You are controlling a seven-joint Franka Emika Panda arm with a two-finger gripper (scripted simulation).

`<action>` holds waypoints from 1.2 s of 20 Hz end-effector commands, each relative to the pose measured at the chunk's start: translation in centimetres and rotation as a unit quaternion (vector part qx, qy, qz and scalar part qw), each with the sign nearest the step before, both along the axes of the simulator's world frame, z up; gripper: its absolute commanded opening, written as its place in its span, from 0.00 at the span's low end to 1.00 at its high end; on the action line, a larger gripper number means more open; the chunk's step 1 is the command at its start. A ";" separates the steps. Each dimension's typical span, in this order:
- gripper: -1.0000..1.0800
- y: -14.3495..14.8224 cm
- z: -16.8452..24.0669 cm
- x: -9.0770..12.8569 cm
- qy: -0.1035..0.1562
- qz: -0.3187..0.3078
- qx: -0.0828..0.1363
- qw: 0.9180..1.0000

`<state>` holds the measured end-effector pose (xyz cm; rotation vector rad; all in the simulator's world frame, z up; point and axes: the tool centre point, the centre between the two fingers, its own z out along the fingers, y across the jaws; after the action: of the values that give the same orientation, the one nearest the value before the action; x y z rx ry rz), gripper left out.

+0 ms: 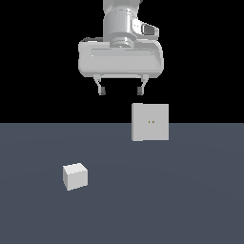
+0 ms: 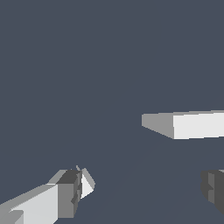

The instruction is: Plug the charger into the wall socket.

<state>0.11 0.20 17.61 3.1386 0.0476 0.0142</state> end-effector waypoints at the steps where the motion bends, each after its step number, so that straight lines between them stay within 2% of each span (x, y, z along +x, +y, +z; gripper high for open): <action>1: 0.96 0.0 0.0 0.0 0.000 0.000 0.000 1.000; 8: 0.96 0.6 -0.7 -0.5 -0.004 0.018 0.001 1.000; 15: 0.96 2.5 -2.7 -2.2 -0.015 0.073 0.005 0.997; 19: 0.96 3.9 -4.5 -3.8 -0.024 0.119 0.008 0.993; 24: 0.96 5.6 -7.1 -6.2 -0.037 0.185 0.013 0.982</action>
<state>-5.34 5.34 11.23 3.1082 0.5704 0.1197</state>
